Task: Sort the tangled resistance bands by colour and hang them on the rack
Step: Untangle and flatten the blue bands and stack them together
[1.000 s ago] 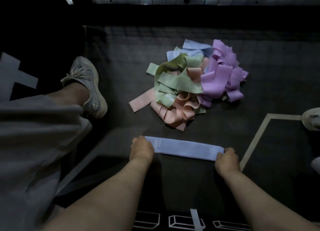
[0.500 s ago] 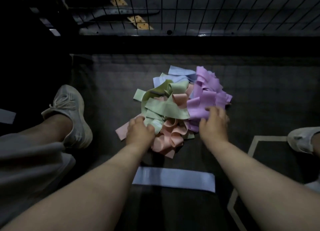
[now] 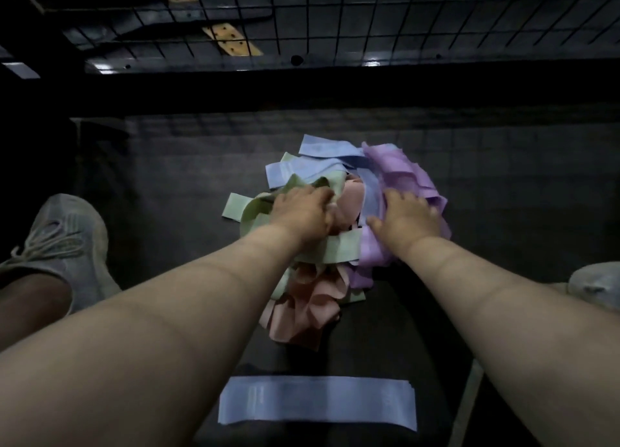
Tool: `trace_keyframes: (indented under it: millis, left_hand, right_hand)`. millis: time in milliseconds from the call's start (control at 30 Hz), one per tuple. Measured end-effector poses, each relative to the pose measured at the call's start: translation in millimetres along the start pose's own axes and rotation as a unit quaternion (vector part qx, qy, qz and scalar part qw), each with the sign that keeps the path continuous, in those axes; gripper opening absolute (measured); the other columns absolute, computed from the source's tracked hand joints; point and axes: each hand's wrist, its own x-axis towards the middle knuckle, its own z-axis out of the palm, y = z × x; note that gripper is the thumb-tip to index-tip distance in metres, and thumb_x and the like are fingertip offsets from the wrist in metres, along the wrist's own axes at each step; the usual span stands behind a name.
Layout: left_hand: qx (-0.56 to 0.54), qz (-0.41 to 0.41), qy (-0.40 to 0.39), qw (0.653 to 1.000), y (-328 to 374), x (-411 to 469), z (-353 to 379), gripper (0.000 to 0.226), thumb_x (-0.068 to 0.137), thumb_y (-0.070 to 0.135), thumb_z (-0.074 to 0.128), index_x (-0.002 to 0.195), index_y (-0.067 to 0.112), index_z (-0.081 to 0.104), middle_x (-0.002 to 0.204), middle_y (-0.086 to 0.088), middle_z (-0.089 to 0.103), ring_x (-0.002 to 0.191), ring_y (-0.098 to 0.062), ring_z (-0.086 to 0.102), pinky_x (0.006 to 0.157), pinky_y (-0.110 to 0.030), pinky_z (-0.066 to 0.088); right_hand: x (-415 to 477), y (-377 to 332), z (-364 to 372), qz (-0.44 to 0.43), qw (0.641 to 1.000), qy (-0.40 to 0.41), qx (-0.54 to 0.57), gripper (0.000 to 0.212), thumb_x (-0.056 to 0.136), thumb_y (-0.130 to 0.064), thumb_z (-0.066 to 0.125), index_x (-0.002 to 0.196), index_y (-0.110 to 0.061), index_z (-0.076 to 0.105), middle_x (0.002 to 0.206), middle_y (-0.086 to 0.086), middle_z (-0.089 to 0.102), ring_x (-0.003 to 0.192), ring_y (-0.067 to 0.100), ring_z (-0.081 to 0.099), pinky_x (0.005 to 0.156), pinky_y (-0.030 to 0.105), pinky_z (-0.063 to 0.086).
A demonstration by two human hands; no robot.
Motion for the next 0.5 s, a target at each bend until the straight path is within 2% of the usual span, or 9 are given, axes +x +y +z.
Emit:
trace_keyframes:
  millis: [67,133,233,300,367,433,500]
  left_hand:
    - [-0.02,-0.052,-0.001,0.998,-6,1,5,0.035,0.091,0.042,0.051,0.125,0.036,0.059,0.13,0.001,0.058,0.123,-0.027,0.051,0.104,-0.043,0.037]
    - [-0.014,-0.07,0.001,0.997,-7,4,6,0.035,0.085,0.047,0.044,0.111,0.036,0.064,0.121,0.003,0.06,0.118,-0.024,0.052,0.107,-0.051,0.03]
    - [-0.004,-0.094,0.051,0.994,3,13,-3,0.038,0.089,0.045,0.035,0.095,0.027,0.068,0.107,-0.002,0.062,0.108,-0.026,0.052,0.099,-0.047,0.027]
    - [0.014,-0.089,0.106,0.99,7,19,-7,0.028,0.092,0.038,0.042,0.102,0.027,0.066,0.109,-0.003,0.062,0.108,-0.027,0.053,0.099,-0.044,0.028]
    - [-0.01,-0.074,0.109,0.991,10,24,-9,0.036,0.088,0.038,0.054,0.123,0.029,0.058,0.121,-0.003,0.061,0.118,-0.028,0.052,0.101,-0.043,0.03]
    - [-0.021,-0.071,0.04,0.996,14,23,-9,0.047,0.088,0.04,0.059,0.133,0.032,0.053,0.129,-0.004,0.057,0.125,-0.029,0.047,0.104,-0.043,0.03]
    - [-0.004,-0.075,-0.005,0.997,17,19,-4,0.039,0.093,0.04,0.051,0.131,0.034,0.056,0.131,-0.005,0.056,0.127,-0.029,0.043,0.106,-0.045,0.028]
  right_hand:
    - [3,2,1,-0.005,0.999,0.029,-0.035,0.054,0.092,-0.051,0.058,0.138,-0.026,0.047,0.139,0.013,0.049,0.127,0.034,0.045,0.105,0.045,0.033]
    - [5,1,1,-0.012,0.995,0.081,-0.063,0.046,0.093,-0.048,0.058,0.133,-0.026,0.052,0.133,0.012,0.048,0.123,0.033,0.044,0.102,0.044,0.033]
    - [3,-3,1,-0.067,0.986,0.146,-0.032,0.049,0.087,-0.051,0.065,0.131,-0.031,0.053,0.135,0.008,0.041,0.123,0.03,0.039,0.101,0.043,0.031]
    - [2,-5,4,-0.138,0.983,0.118,-0.037,0.064,0.082,-0.059,0.067,0.137,-0.034,0.047,0.14,0.004,0.038,0.128,0.029,0.036,0.102,0.044,0.029]
    - [4,-6,7,-0.136,0.985,0.076,-0.072,0.072,0.081,-0.061,0.066,0.142,-0.032,0.04,0.142,0.004,0.038,0.13,0.03,0.036,0.103,0.046,0.029]
    - [10,-5,8,-0.074,0.992,0.062,-0.082,0.059,0.088,-0.048,0.062,0.14,-0.027,0.045,0.139,0.006,0.043,0.13,0.029,0.039,0.104,0.048,0.03]
    - [11,-3,5,-0.013,0.997,0.054,-0.057,0.042,0.094,-0.037,0.056,0.134,-0.024,0.052,0.137,0.008,0.047,0.129,0.029,0.042,0.106,0.049,0.028]
